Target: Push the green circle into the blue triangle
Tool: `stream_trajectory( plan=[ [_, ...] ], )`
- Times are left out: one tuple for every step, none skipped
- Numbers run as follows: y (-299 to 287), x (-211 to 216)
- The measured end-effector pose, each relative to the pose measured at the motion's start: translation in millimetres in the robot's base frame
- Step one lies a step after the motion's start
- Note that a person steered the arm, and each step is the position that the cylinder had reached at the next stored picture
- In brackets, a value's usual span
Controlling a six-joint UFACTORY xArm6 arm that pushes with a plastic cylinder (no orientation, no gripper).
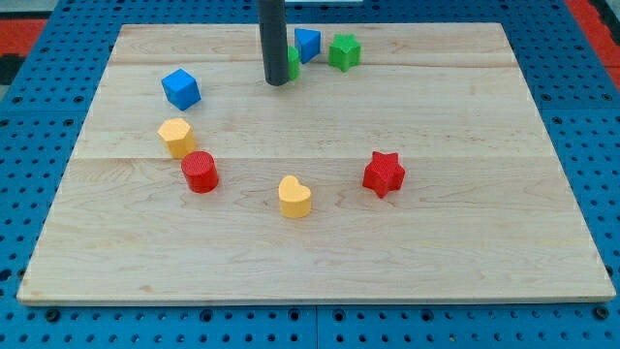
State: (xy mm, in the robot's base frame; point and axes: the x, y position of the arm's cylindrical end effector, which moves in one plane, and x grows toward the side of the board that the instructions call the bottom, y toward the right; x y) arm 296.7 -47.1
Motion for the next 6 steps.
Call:
stream_trajectory(
  plan=[
    [-1.0, 2.0],
    [-49.5, 0.4],
    [-62.2, -30.3],
    [-24.3, -33.6],
    [4.7, -33.3],
    [3.4, -5.7]
  ],
)
